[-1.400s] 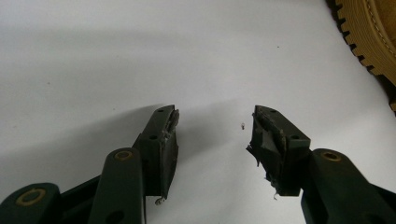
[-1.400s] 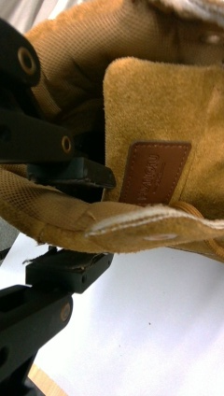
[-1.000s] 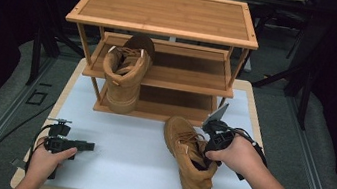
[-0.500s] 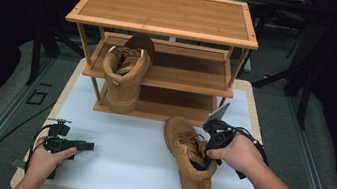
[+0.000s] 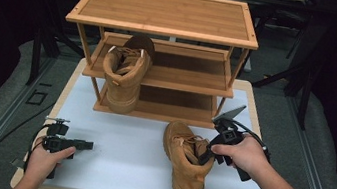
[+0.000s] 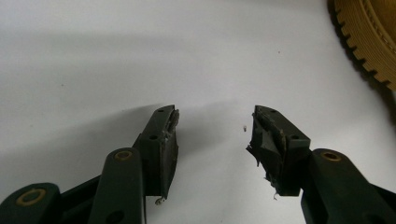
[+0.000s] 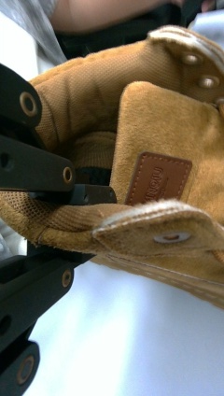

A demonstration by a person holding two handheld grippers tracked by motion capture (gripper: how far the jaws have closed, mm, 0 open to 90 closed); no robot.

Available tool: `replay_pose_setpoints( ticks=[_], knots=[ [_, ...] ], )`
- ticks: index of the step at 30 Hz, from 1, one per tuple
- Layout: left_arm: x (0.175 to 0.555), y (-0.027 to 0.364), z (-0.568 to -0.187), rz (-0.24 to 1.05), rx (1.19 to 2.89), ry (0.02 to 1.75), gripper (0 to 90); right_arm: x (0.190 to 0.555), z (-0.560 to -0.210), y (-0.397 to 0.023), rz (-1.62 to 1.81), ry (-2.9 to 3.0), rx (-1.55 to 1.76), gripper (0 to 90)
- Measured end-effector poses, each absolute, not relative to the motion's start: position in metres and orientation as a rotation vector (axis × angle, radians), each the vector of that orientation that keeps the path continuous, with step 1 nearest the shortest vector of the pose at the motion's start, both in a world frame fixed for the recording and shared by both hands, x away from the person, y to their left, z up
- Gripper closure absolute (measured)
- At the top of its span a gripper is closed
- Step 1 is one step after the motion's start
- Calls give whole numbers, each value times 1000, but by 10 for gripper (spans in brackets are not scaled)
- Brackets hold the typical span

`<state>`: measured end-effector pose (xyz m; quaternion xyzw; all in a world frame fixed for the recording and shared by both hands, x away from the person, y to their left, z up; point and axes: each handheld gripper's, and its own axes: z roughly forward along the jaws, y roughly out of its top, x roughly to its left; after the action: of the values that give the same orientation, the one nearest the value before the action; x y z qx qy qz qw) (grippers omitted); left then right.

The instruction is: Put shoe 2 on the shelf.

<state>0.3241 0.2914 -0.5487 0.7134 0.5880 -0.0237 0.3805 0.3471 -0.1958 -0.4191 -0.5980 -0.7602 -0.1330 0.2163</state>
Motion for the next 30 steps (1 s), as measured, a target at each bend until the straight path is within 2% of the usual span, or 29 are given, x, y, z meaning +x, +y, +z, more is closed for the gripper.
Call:
replay_pose_setpoints(
  ticks=[10,20,30],
  knots=[
    [324,293,-549,-66,1810,1506,500,338,-407,-197,-405,-2071,-1671,793],
    [324,292,-550,-63,1808,1511,500,333,-377,-196,-436,-2083,-1663,792],
    [324,293,-550,-69,1805,1507,499,325,-313,-200,-478,-2097,-1674,791]
  ],
)
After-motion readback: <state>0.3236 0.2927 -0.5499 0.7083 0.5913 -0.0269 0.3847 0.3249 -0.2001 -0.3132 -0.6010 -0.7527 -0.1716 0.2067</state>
